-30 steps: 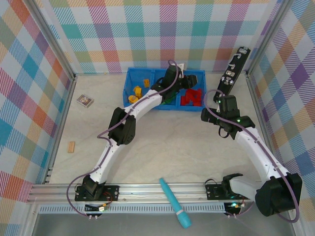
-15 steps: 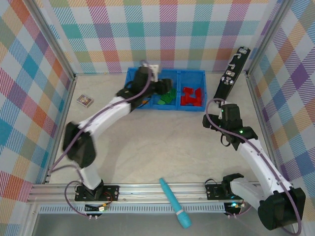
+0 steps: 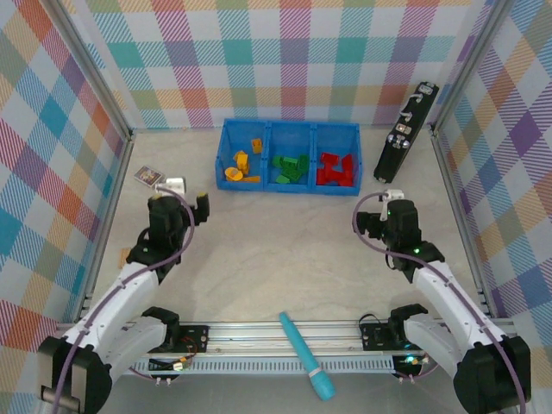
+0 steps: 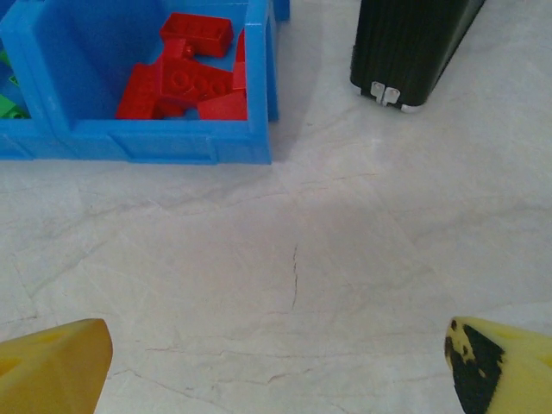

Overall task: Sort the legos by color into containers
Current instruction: Reset both arms

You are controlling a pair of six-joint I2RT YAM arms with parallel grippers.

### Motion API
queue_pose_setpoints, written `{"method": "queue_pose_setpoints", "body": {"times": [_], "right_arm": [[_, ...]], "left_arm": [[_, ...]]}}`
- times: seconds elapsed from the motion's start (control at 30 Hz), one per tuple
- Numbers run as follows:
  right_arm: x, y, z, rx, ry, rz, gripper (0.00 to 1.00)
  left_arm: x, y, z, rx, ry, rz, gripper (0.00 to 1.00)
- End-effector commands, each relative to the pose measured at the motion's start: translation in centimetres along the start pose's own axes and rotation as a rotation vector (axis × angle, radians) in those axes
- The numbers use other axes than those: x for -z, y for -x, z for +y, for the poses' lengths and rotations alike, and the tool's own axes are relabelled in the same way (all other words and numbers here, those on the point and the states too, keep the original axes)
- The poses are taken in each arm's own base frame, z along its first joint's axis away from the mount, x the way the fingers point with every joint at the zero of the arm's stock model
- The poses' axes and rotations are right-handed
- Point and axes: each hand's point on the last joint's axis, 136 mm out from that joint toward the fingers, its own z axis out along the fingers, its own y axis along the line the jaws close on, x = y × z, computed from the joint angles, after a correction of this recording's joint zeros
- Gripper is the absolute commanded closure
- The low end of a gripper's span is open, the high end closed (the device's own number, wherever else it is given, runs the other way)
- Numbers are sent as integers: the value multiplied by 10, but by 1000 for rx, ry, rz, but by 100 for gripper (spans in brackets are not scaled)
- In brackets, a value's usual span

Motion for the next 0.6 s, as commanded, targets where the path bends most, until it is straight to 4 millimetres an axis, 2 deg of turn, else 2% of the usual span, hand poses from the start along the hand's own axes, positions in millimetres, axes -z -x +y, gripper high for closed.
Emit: {"method": "queue_pose_setpoints", "body": {"times": [0.0,0.1,0.27,0.4,0.43,0.5,0.57], "right_arm": [[-4,19,8,71,50,-191,1],[-8,19,9,105,58,-273,1],[-14,19,12,151,66,-291,1],[-19,21,13,155,71,-326,1],[-21,22,14,165,73,-330,1],[-26,24,16,182,79,-338,1],[-34,27,18,220,76,-335,1]], "left_arm": [[-13,-5,25,77,92,-100,1],[-35,-33,22,101,56,-111,0],[-61,-49,5,54,-27,-157,0],[-85,-80,0,70,-80,-121,0],[-86,-75,0,73,-84,-165,0],[-84,-82,1,80,-99,-95,0],[-100,-80,-4,64,-106,-54,0]]}}
